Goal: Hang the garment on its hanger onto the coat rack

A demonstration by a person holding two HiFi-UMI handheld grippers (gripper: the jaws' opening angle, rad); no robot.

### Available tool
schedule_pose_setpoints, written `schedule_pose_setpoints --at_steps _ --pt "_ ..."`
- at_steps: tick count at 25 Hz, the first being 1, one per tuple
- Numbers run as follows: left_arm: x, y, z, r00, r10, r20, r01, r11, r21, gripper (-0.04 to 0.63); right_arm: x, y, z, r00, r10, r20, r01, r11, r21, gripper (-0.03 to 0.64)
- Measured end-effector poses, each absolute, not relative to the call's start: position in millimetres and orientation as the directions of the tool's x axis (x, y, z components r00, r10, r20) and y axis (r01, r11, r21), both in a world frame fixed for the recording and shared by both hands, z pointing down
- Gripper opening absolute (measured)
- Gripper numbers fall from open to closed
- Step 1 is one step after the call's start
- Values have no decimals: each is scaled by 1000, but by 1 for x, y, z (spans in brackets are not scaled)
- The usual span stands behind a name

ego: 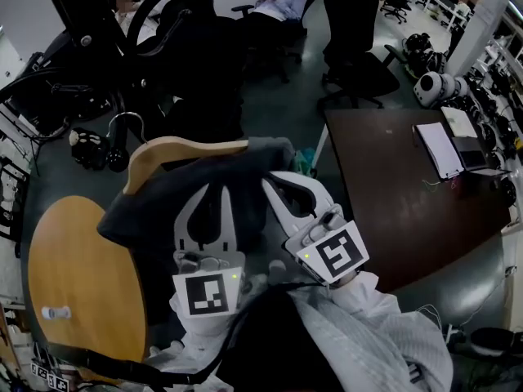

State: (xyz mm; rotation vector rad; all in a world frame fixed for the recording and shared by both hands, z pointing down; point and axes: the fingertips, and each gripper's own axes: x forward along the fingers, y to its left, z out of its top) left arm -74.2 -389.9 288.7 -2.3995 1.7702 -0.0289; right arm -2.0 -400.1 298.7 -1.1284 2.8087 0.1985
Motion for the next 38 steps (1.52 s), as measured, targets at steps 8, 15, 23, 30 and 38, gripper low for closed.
schedule_pose_setpoints --at_steps 8,15,23,30,38 --pt "-20 -414 297 468 -882 -53 -881 -461 -109 5 28 -416 305 -662 -740 -122 -750 656 90 2" --pt "3 -436 298 514 -857 -47 -852 -502 -150 5 44 -441 305 -637 -763 -113 -771 630 92 2" --pt "-16 -443 299 486 -874 -19 -865 -478 -154 5 22 -455 297 -666 -737 -117 -746 656 113 0" --pt "-16 -447 299 497 -867 -28 -859 -487 -155 5 20 -454 301 -661 -741 -116 -750 651 116 0" --pt "-5 -449 302 515 -857 -29 -848 -505 -161 5 32 -455 306 -647 -756 -101 -762 640 94 0"
